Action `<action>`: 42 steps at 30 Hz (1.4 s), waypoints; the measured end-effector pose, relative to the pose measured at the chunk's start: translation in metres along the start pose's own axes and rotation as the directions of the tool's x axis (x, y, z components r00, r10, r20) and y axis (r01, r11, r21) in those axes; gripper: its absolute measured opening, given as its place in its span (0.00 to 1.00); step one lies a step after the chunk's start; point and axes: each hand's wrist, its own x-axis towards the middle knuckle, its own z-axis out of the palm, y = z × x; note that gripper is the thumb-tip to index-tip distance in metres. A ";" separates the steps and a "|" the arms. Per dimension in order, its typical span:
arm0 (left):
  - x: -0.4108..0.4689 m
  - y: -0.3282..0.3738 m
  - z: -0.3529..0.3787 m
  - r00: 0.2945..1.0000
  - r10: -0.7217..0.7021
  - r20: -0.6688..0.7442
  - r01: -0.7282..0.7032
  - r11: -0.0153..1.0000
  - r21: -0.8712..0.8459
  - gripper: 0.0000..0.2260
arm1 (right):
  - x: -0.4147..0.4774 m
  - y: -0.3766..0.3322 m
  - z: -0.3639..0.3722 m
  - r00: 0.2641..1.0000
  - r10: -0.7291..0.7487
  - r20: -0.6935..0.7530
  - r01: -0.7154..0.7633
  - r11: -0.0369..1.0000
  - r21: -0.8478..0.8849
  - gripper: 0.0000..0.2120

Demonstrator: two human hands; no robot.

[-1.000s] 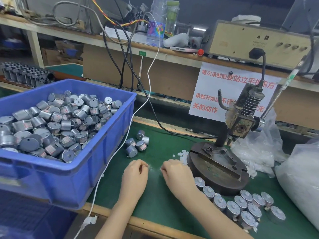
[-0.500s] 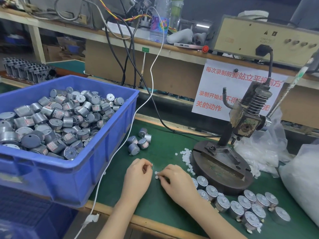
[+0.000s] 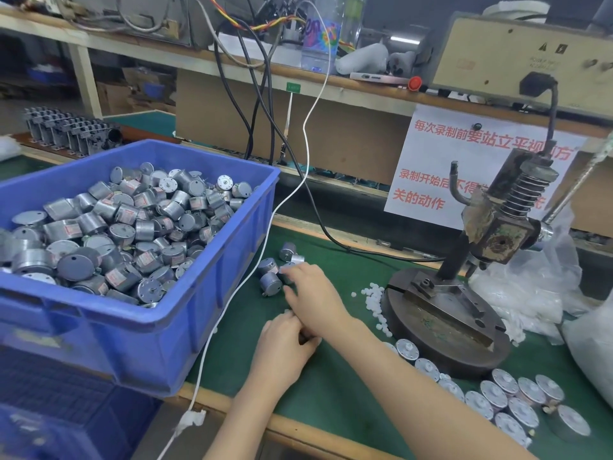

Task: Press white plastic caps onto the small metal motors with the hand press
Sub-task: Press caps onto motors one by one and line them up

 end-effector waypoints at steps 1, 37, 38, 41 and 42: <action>0.001 0.000 0.000 1.000 -0.017 -0.008 0.017 1.000 -0.005 0.06 | 0.004 -0.003 0.001 0.999 -0.039 0.028 0.040 0.998 -0.043 0.16; -0.002 0.001 0.000 0.998 -0.047 -0.037 0.045 0.996 -0.073 0.08 | -0.093 0.020 -0.001 0.903 0.352 -0.246 -0.179 0.829 0.529 0.13; -0.002 0.001 -0.001 0.997 -0.062 -0.044 0.058 0.994 -0.092 0.09 | -0.094 0.019 0.001 0.911 0.341 -0.231 -0.179 0.833 0.524 0.14; -0.002 0.001 -0.002 0.991 -0.105 -0.078 0.094 0.986 -0.137 0.09 | -0.094 0.020 0.004 0.934 0.316 -0.170 -0.198 0.848 0.492 0.16; -0.002 0.001 -0.002 0.990 -0.113 -0.087 0.100 0.985 -0.143 0.09 | -0.094 0.021 0.006 0.940 0.311 -0.143 -0.208 0.851 0.483 0.17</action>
